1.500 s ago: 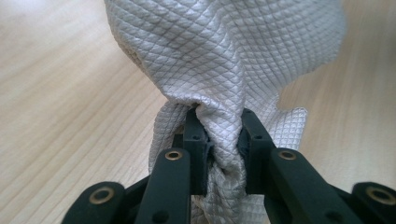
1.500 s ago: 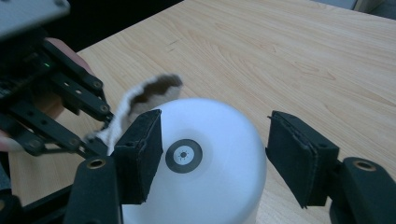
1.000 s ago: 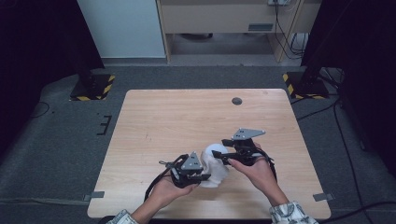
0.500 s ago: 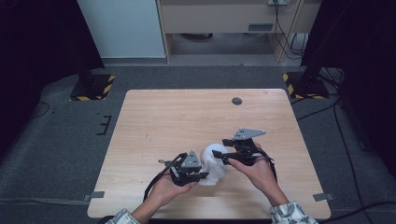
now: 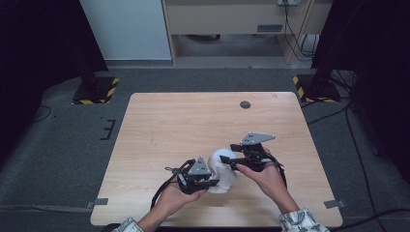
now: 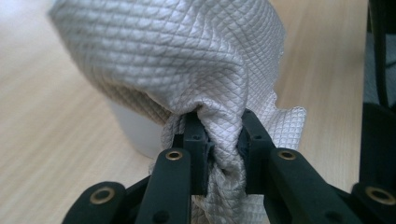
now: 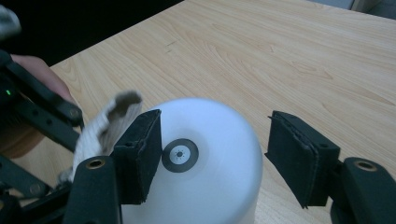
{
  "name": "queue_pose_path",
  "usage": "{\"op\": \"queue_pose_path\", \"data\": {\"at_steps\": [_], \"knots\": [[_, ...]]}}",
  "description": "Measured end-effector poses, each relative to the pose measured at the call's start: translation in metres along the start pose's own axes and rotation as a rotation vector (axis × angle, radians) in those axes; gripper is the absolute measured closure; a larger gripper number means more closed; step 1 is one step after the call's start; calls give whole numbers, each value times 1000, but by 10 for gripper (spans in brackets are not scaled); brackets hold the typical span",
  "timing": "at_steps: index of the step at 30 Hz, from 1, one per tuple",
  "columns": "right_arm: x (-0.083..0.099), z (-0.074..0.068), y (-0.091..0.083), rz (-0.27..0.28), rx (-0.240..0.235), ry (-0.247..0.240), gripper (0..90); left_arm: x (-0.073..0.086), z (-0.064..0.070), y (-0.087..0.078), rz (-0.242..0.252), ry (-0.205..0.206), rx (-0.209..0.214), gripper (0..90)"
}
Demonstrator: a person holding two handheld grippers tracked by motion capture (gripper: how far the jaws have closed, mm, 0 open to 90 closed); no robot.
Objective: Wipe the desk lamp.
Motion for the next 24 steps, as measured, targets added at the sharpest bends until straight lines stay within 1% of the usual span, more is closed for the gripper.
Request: {"op": "queue_pose_path", "data": {"at_steps": [2, 3, 6, 8, 9, 10, 12, 13, 14, 16, 20, 22, 24], "knots": [[0, 0, 0, 1, -4, 4, 354, 2, 5, 8, -25, 22, 8, 760], [0, 0, 0, 1, -5, 5, 354, 1, 7, 9, -22, 36, 11, 760], [0, 0, 0, 1, -4, 4, 355, -6, 13, 10, 13, 58, 27, 760], [0, 0, 0, 2, -5, 4, 355, -10, 16, 10, 41, 62, 42, 759], [0, 0, 0, 2, -5, 4, 355, -10, 16, 11, 37, 67, 43, 758], [0, 0, 0, 2, -5, 4, 355, -9, 17, 13, 34, 62, 41, 758], [0, 0, 0, 3, -2, 4, 355, -4, 12, 17, -16, 55, 28, 758], [0, 0, 0, 2, -2, 2, 355, -1, 9, 18, -36, 46, 29, 759], [0, 0, 0, 2, -2, 1, 357, 1, 6, 17, -45, 32, 32, 759], [0, 0, 0, 5, 0, -1, 357, 4, 1, 13, -53, 29, 23, 759], [0, 0, 0, 5, 0, -1, 357, 10, -11, -3, -40, 16, -2, 757], [0, -1, 0, 3, -3, -4, 357, 12, -18, -12, -21, -3, -18, 757], [0, -1, 0, 2, -7, -4, 354, 13, -29, -20, 5, -37, -38, 757]]}}
Point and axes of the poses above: each handheld gripper's, and its own axes: y roughly forward along the jaws, x roughly out of its underside, z roughly to its right, the point moved 7 cm from there along y, roughly forward along the jaws, and after that the axes turned 2 degrees about -z, right-handed, at the moved point
